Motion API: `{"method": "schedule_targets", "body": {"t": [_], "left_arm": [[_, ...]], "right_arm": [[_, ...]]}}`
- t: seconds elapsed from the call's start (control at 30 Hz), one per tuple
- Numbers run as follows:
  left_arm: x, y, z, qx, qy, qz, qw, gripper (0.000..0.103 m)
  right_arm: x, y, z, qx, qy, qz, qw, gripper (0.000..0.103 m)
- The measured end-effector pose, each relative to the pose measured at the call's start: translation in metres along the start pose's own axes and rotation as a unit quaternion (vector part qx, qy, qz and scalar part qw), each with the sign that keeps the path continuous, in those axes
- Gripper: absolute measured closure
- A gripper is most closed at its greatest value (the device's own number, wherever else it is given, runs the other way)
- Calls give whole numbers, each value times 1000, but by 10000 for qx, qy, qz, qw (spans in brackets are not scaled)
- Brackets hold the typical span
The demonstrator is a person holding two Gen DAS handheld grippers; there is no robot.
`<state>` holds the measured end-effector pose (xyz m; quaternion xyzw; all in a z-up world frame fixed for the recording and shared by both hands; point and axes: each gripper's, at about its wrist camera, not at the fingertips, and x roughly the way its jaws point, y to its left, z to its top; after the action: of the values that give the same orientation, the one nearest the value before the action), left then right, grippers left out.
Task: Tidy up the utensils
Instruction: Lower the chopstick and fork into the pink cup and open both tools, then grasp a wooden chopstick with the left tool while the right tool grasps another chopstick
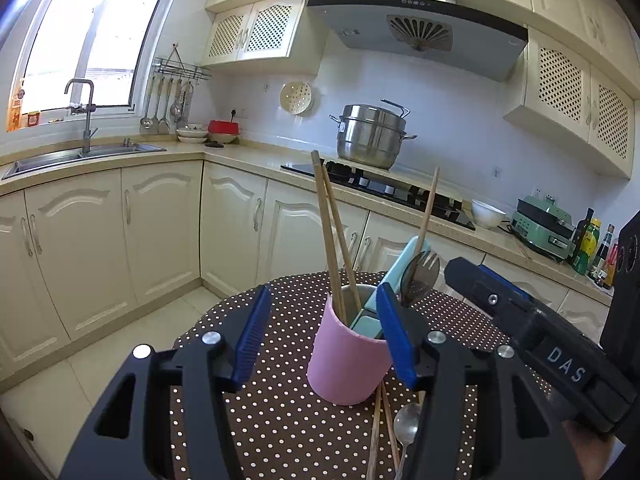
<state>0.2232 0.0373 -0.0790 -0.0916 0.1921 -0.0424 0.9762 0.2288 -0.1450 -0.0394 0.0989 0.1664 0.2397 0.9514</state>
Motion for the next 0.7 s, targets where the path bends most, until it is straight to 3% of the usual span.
{"method": "schedule_targets", "body": {"t": [0.2, 0.4, 0.5, 0.57, 0.7], "left_arm": [[-3, -15, -7, 207, 413, -141, 9988, 47], [10, -31, -24, 538, 1252, -320, 9902, 47], [26, -37, -41, 742, 1972, -373, 9768, 47], [40, -41, -55, 896, 2449, -216, 9652, 47], [58, -43, -76, 1026, 3031, -100, 9474, 47]], "right_arm": [[-18, -4, -2, 13, 102, -196, 9998, 53], [-28, -17, -14, 92, 575, -505, 9970, 50], [-31, -25, -25, 186, 869, -592, 9943, 48], [-32, -30, -33, 246, 1074, -602, 9921, 47], [-38, -38, -48, 309, 1277, -645, 9892, 46]]}}
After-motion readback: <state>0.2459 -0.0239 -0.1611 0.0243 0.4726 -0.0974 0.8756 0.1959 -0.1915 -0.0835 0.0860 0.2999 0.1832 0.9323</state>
